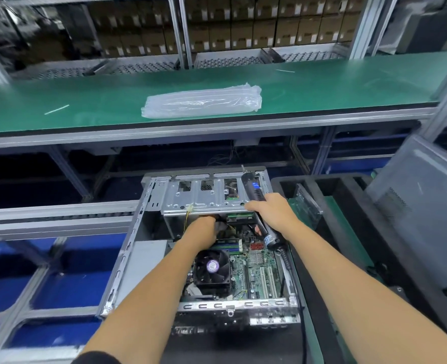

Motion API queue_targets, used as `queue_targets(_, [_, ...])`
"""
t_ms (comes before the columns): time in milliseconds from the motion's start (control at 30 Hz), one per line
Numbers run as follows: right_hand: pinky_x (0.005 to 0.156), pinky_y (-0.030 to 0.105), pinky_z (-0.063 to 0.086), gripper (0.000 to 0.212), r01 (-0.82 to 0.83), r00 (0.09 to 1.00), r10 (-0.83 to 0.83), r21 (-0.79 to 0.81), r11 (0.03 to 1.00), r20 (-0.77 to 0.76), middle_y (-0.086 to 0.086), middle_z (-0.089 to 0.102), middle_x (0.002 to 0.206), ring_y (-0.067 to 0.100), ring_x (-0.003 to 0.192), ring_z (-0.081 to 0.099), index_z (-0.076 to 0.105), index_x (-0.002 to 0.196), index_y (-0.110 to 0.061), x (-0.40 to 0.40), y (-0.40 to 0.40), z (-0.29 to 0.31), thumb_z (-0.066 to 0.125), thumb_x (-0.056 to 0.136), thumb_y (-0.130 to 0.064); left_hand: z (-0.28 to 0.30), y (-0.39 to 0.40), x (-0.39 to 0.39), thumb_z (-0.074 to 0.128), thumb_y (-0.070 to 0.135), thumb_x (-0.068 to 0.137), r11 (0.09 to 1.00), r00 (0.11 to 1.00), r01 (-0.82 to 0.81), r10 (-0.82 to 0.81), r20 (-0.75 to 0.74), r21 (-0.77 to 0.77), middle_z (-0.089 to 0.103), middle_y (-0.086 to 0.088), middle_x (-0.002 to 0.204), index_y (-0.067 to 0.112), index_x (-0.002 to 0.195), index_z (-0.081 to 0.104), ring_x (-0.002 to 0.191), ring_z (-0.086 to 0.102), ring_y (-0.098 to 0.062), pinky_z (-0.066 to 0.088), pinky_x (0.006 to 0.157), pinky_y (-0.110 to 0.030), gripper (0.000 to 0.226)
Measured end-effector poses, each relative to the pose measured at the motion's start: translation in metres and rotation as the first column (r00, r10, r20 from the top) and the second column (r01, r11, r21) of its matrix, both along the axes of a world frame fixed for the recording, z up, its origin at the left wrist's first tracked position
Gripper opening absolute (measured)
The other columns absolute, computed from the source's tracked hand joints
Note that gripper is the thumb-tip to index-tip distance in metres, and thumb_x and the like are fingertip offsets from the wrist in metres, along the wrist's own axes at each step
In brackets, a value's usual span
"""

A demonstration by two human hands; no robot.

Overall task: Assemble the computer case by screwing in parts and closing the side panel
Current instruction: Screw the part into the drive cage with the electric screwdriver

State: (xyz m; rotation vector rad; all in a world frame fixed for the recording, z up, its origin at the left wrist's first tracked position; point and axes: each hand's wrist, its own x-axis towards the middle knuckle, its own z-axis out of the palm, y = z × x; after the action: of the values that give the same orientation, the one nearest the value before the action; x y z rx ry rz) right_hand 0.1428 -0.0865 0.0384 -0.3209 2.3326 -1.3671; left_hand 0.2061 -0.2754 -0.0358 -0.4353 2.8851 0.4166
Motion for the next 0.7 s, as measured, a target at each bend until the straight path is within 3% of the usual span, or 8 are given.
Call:
queue_targets(233, [0.066,0.039,0.039,0.035,-0.01,1.0,0.011,-0.033,0.999,0.023,0.01,0.045,0.073,0.029,0.067,0.053,0.042,0.079,-0.011,0.0,-0.001,0.0,0.071,0.083,-0.028,-0.013,0.007,-0.024,0.045,0.021,0.096,0.997,0.985,-0.071,0.068,0.156,0.013,0.065,-0.017,0.11,0.001,0.111,0.059,0.099,0.06,-0.032,0.044,0.075,-0.033,0.028])
queue_targets(467, [0.067,0.04,0.04,0.035,-0.005,1.0,0.006,-0.031,1.0,0.025,0.008,0.047,0.077,0.03,0.068,0.058,0.041,0.077,-0.013,-0.006,-0.001,-0.006,0.072,0.082,-0.03,-0.02,0.014,-0.049,0.037,0.025,0.1,0.986,0.912,-0.167,0.159,0.379,-0.012,0.057,-0.013,0.127,0.006,0.121,0.058,0.115,0.054,-0.028,0.043,0.094,-0.034,0.035])
queue_targets(700, [0.062,0.039,0.042,0.034,0.004,1.0,-0.002,-0.064,0.998,0.024,0.008,0.047,0.069,0.029,0.061,0.056,0.042,0.071,-0.012,-0.01,-0.002,-0.01,0.072,0.081,-0.025,-0.026,0.013,-0.063,0.043,0.038,0.097,0.985,0.91,-0.154,0.17,0.377,-0.073,0.058,-0.01,0.126,0.012,0.118,0.06,0.113,0.056,-0.023,0.043,0.092,-0.033,0.038])
